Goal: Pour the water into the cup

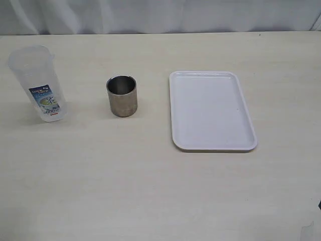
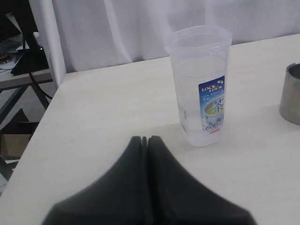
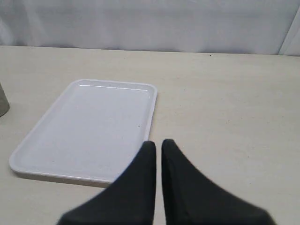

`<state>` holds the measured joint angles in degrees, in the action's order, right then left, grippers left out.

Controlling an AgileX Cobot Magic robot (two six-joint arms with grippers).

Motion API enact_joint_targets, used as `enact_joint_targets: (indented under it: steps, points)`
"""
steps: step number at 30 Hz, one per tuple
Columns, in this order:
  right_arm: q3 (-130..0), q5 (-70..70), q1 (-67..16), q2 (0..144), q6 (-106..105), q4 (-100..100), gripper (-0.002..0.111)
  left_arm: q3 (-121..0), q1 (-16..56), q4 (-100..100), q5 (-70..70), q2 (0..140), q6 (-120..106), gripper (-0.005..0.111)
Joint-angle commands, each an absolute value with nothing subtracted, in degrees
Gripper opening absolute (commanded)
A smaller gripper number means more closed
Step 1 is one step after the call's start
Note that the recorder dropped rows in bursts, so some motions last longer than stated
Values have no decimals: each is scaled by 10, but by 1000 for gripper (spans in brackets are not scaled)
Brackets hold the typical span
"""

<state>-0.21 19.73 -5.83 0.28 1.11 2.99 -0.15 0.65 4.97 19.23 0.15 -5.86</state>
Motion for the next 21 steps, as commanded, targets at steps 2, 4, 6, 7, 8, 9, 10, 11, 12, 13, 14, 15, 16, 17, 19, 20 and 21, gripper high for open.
enact_joint_targets:
  steps: [2, 4, 6, 7, 8, 9, 10, 11, 12, 13, 14, 15, 16, 17, 19, 20, 21]
  points:
    - [0, 198, -54, 0, 13, 35, 4, 0, 8, 121, 143, 0, -79, 0]
    - [0, 198, -54, 0, 13, 35, 4, 0, 8, 31, 61, 0, -47, 0]
    - [0, 198, -54, 0, 13, 35, 4, 0, 8, -41, 16, 0, -43, 0]
    - [0, 198, -54, 0, 13, 35, 4, 0, 8, -44, -13, 0, -43, 0]
    - [0, 198, -54, 0, 13, 35, 4, 0, 8, -44, -48, 0, -42, 0]
    - [0, 198, -54, 0, 13, 35, 4, 0, 8, -54, -96, 0, -42, 0]
    - [0, 198, -54, 0, 13, 35, 4, 0, 8, -54, -114, 0, -39, 0]
    - [0, 198, -54, 0, 13, 35, 4, 0, 8, -54, -127, 0, -29, 0]
    - [0, 198, -54, 0, 13, 35, 4, 0, 8, -54, -128, 0, -23, 0]
    - [0, 198, -54, 0, 13, 35, 4, 0, 8, -54, -128, 0, -5, 0]
    - [0, 198, -54, 0, 13, 35, 4, 0, 8, -54, -126, 0, 21, 0]
    - [0, 198, -54, 0, 13, 35, 4, 0, 8, -54, -126, 0, 50, 0]
    - [0, 198, -54, 0, 13, 35, 4, 0, 8, -51, -129, 0, 64, 0]
    - [0, 198, -54, 0, 13, 35, 4, 0, 8, -51, -139, 0, 63, 0]
    - [0, 198, -54, 0, 13, 35, 4, 0, 8, -50, -158, 0, 63, 12]
    - [0, 198, -54, 0, 13, 35, 4, 0, 8, -50, -167, 0, 63, 29]
    - [0, 198, -54, 0, 13, 35, 4, 0, 8, -50, -172, 0, 63, 50]
